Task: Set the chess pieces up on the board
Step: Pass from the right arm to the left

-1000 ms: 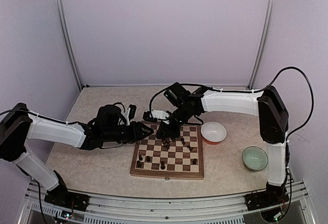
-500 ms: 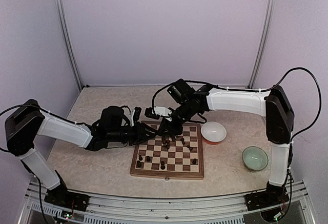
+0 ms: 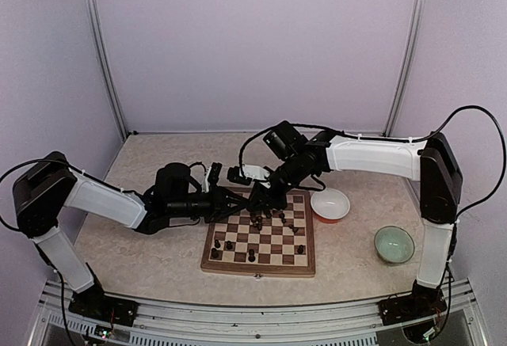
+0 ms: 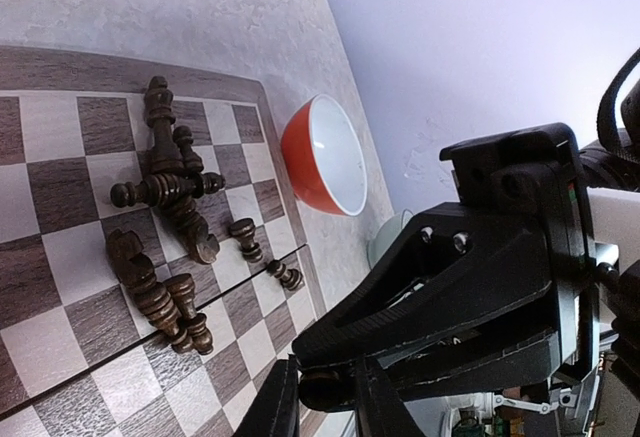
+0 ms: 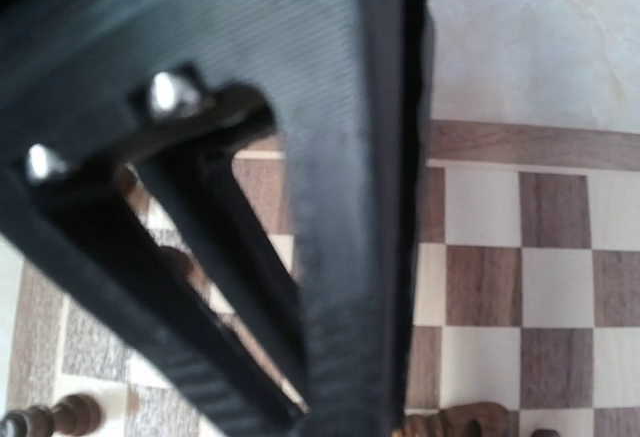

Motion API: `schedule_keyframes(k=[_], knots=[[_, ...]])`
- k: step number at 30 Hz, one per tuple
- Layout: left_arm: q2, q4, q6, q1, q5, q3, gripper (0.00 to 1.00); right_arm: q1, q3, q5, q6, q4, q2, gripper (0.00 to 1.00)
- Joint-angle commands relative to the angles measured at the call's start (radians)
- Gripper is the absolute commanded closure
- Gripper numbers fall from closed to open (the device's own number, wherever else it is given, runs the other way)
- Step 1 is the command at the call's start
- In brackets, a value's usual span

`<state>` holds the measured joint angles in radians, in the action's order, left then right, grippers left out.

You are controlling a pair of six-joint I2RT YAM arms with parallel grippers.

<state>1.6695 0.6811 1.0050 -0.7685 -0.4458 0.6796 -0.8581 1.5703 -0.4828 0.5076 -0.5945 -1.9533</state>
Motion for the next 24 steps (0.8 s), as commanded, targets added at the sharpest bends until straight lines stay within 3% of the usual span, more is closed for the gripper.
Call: schedule_keyframes(k=[1, 13, 20, 24], knots=[[0.027, 0.053, 0.022, -0.007, -0.046, 0.028, 0.82, -0.016, -0.004, -0.055, 0.005, 0.073, 0.062, 0.91], [0.027, 0.035, 0.024, -0.018, -0.048, 0.054, 0.9, -0.014, -0.015, -0.021, -0.003, 0.084, 0.07, 0.86], [0.022, -0.106, -0.065, -0.018, -0.006, 0.129, 0.92, 0.038, 0.002, -0.085, 0.011, -0.001, 0.088, 0.56], [0.019, -0.276, -0.151, -0.023, 0.029, 0.202, 0.92, 0.134, 0.029, -0.221, 0.036, -0.136, 0.116, 0.48]])
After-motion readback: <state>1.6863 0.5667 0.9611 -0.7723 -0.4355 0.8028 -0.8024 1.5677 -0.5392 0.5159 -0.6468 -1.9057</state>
